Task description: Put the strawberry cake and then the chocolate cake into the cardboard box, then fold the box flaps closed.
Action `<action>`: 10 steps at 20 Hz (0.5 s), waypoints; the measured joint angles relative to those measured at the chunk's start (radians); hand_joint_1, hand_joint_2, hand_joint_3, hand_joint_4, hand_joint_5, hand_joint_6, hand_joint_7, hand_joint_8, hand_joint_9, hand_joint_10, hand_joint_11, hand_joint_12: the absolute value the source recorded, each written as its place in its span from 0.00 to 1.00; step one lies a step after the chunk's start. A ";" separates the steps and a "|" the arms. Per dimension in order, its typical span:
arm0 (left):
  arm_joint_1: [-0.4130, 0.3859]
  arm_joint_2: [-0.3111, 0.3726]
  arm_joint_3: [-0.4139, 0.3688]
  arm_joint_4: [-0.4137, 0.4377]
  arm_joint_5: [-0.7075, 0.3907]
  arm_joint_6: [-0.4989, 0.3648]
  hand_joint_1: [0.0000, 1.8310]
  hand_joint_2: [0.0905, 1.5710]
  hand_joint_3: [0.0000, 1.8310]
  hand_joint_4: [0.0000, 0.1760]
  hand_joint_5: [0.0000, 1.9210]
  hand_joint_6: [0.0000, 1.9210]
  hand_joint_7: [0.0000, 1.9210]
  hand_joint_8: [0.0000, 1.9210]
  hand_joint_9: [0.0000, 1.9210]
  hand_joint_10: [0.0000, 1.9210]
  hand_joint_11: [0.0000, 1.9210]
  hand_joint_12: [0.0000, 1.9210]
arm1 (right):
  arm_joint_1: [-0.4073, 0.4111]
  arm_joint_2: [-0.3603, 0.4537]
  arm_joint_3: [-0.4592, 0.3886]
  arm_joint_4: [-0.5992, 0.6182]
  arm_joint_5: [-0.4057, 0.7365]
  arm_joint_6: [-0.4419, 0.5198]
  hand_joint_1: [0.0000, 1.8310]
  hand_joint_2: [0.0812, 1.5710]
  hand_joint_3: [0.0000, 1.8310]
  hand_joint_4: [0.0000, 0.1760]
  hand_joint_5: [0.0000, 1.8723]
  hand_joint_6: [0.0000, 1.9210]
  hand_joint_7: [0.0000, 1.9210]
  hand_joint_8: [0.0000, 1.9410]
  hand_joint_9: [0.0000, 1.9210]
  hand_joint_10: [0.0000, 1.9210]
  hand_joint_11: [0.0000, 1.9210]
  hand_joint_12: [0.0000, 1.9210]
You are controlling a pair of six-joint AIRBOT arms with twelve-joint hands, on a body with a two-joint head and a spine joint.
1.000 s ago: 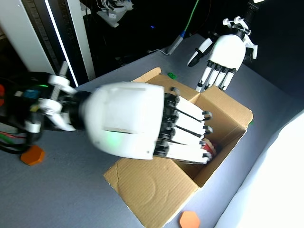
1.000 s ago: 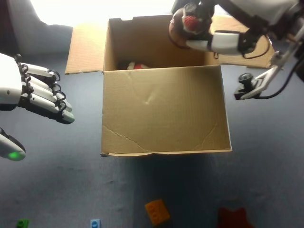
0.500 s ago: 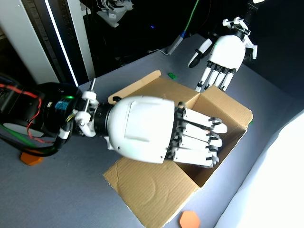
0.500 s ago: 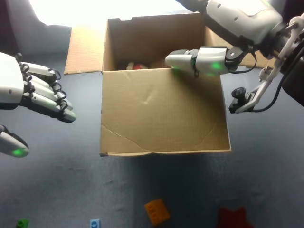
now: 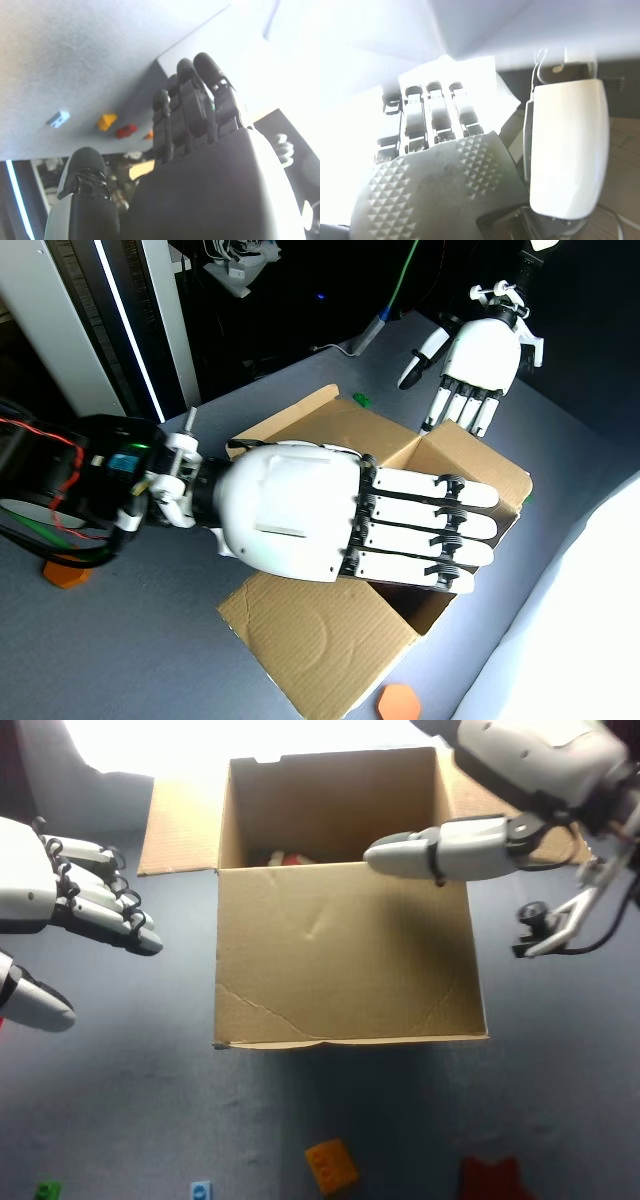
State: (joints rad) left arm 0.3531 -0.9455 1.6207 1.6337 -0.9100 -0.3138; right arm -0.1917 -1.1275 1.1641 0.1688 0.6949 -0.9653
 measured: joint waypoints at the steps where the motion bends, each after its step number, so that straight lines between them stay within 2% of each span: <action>1: 0.000 0.000 0.000 -0.007 0.013 0.000 0.05 0.75 0.00 0.22 0.16 0.00 0.16 0.00 0.19 0.00 0.00 0.56 | 0.000 0.026 -0.020 0.001 -0.001 -0.001 0.32 0.55 0.00 0.00 0.02 0.01 0.08 0.00 0.07 0.01 0.00 0.28; 2: 0.000 0.000 0.000 -0.027 0.026 0.001 0.05 0.74 0.00 0.24 0.15 0.00 0.16 0.00 0.19 0.00 0.00 0.56 | 0.000 0.061 -0.051 0.012 -0.004 -0.016 0.24 0.58 0.01 0.00 0.03 0.01 0.07 0.00 0.06 0.01 0.00 0.25; 3: 0.000 0.000 0.001 -0.042 0.038 0.001 0.03 0.75 0.00 0.28 0.15 0.00 0.15 0.00 0.17 0.00 0.00 0.55 | -0.008 0.096 -0.081 0.022 -0.005 -0.032 0.11 0.64 0.01 0.04 0.03 0.00 0.07 0.00 0.06 0.00 0.00 0.21; 4: 0.000 0.000 0.002 -0.048 0.048 0.001 0.02 0.74 0.00 0.30 0.14 0.00 0.14 0.00 0.16 0.00 0.00 0.53 | -0.022 0.129 -0.106 0.022 0.000 -0.050 0.03 0.67 0.01 0.00 0.03 0.00 0.06 0.00 0.05 0.00 0.00 0.14; 5: 0.000 0.000 0.002 -0.051 0.058 0.002 0.03 0.74 0.00 0.26 0.14 0.00 0.14 0.00 0.15 0.00 0.00 0.50 | -0.041 0.158 -0.127 0.027 0.005 -0.058 0.01 0.69 0.01 0.00 0.03 0.00 0.06 0.00 0.05 0.00 0.00 0.09; 8: 0.000 -0.004 0.002 -0.074 0.079 0.002 0.02 0.74 0.00 0.24 0.13 0.00 0.13 0.00 0.12 0.00 0.00 0.44 | -0.101 0.245 -0.184 0.093 0.016 -0.093 0.00 0.70 0.00 0.00 0.02 0.00 0.08 0.00 0.08 0.01 0.00 0.09; 10: -0.013 -0.012 0.010 -0.101 0.092 0.002 0.01 0.73 0.00 0.23 0.13 0.00 0.13 0.00 0.12 0.00 0.00 0.43 | -0.152 0.307 -0.218 0.130 0.043 -0.134 0.00 0.69 0.00 0.00 0.03 0.00 0.07 0.00 0.07 0.01 0.00 0.09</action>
State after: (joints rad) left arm 0.3401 -0.9573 1.6310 1.5322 -0.8181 -0.3119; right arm -0.3435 -0.8204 0.9459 0.2993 0.7380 -1.0992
